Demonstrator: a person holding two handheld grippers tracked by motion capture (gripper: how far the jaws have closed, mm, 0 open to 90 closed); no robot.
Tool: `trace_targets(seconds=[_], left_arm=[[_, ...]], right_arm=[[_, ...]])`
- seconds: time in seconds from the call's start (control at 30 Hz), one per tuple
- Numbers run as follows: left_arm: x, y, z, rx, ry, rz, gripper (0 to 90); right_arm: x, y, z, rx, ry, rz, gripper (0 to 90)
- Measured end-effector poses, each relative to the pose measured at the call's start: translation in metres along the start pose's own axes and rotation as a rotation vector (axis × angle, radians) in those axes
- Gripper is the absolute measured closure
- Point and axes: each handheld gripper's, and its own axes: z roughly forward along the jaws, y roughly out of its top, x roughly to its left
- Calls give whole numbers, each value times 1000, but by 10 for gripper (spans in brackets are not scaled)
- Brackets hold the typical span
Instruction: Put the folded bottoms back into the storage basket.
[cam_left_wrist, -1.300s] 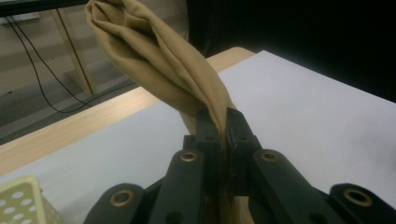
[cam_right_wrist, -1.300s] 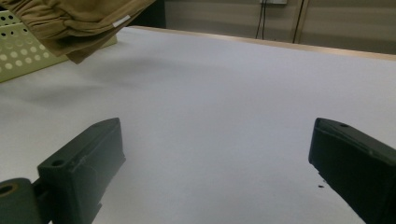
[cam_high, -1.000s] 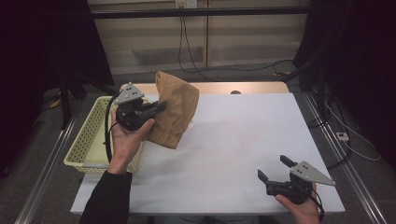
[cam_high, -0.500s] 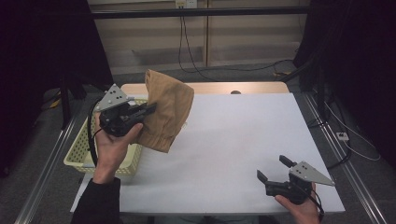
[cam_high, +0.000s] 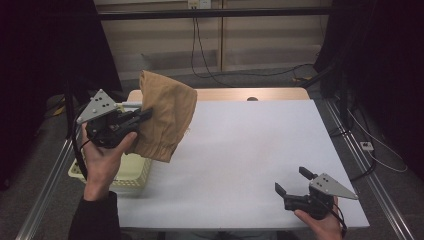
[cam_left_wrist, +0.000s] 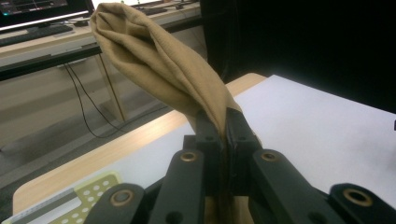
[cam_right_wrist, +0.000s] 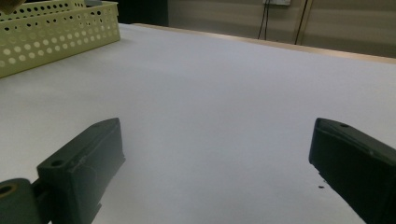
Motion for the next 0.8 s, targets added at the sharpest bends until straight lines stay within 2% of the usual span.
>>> trace_targets(seconds=[0.37, 0.47, 0.53, 0.67, 0.8], left_arm=[[11, 0, -20, -5, 52, 0, 863], [17, -1, -27, -20, 58, -17, 863], [21, -2, -32, -30, 45, -22, 863], [24, -2, -37, -17, 59, -25, 863], [24, 0, -39, 18, 84, -2, 863]], right_arm=[[0, 0, -1, -1, -7, 3, 30], [1, 0, -1, 0, -6, 1, 29], [1, 0, -1, 1, -6, 3, 29], [0, 0, -1, 0, -2, 1, 25], [-1, 0, -2, 0, -15, 8, 22]])
